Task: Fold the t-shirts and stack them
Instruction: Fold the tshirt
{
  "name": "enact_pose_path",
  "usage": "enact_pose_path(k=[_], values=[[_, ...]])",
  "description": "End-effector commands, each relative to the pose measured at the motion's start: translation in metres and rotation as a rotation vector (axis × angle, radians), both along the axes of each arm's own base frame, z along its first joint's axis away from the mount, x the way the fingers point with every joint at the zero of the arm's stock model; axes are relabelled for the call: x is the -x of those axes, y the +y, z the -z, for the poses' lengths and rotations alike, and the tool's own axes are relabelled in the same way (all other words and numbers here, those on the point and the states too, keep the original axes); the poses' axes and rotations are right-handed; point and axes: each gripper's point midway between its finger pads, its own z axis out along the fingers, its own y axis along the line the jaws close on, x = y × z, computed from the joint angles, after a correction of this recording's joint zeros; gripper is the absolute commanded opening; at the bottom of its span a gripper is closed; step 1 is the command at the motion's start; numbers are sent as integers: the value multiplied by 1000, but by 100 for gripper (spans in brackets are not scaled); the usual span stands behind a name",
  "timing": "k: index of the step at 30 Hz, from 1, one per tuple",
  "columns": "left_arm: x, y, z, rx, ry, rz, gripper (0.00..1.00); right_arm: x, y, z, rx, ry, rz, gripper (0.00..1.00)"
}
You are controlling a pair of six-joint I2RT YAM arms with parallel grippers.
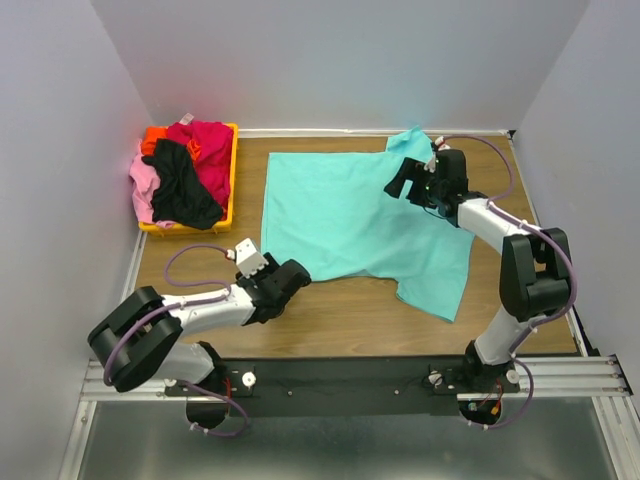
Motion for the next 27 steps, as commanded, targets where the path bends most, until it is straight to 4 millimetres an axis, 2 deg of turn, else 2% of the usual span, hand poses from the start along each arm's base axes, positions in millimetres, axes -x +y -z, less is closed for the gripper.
enact_pose_path(k=[1, 4, 11, 12, 13, 14, 20, 25, 27], values=[[-12, 5, -4, -20, -48, -38, 56, -1, 4, 9, -5, 12, -14, 100], [-13, 6, -4, -29, -48, -42, 53, -1, 5, 8, -4, 9, -14, 100], [-16, 5, -1, -56, -38, -26, 29, -2, 6, 17, -8, 25, -17, 100], [-16, 5, 0, -60, -37, -26, 17, -2, 6, 19, -11, 29, -19, 100], [-16, 5, 1, -62, -33, -24, 9, -3, 8, 21, -15, 34, -27, 100], [-16, 5, 1, -60, -36, -25, 6, -4, 10, 27, -18, 46, -32, 100], [-22, -3, -5, -56, -51, 8, 2, -10, 19, 52, -42, 105, -62, 100], [-44, -17, -25, -16, -100, 98, 1, -15, 21, 78, -43, 157, -67, 100], [-53, -19, -36, -2, -136, 126, 0, -17, 22, 81, -47, 164, -69, 100]])
